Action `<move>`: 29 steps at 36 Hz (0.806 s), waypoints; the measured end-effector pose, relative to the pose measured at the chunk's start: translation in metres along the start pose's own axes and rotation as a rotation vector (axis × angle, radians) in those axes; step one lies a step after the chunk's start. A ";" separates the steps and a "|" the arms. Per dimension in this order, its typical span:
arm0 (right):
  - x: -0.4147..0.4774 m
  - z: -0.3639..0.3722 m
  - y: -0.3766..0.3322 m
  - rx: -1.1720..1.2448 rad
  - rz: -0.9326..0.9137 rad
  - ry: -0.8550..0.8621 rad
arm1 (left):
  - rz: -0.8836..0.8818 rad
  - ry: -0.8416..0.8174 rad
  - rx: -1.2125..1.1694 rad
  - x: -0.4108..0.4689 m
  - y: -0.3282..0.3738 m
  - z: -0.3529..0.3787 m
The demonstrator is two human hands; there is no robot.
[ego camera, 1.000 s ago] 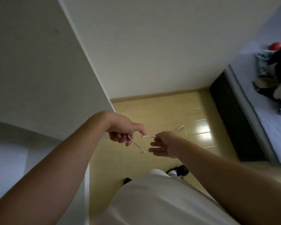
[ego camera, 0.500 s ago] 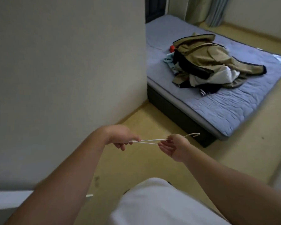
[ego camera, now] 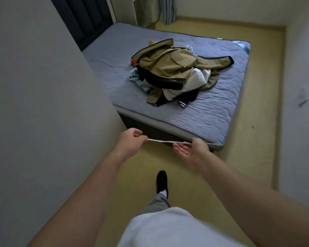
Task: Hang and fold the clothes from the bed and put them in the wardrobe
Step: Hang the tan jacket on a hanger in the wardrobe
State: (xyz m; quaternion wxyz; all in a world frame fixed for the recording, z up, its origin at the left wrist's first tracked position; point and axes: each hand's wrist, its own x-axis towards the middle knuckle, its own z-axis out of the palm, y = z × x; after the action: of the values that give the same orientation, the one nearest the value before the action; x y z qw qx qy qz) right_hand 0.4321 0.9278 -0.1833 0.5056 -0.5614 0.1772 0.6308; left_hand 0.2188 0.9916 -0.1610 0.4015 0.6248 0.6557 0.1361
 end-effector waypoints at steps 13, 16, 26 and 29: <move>0.093 0.124 -0.114 0.167 -0.145 0.134 | 0.103 -0.152 0.118 0.216 0.059 -0.005; 0.112 0.143 -0.137 0.186 -0.160 0.188 | 0.119 -0.208 0.201 0.255 0.075 -0.004; 0.178 0.211 -0.222 0.103 -0.274 0.243 | 0.076 -0.372 0.297 0.365 0.120 0.012; 0.195 0.234 -0.245 0.011 -0.295 0.238 | 0.019 -0.320 0.249 0.391 0.132 0.010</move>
State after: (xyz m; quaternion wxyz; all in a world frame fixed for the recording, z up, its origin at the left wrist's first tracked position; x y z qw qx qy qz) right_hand 0.5410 1.3026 -0.2004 0.5712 -0.6490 0.1550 0.4780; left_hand 0.3595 1.3757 -0.2173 0.4188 0.6896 0.5892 -0.0434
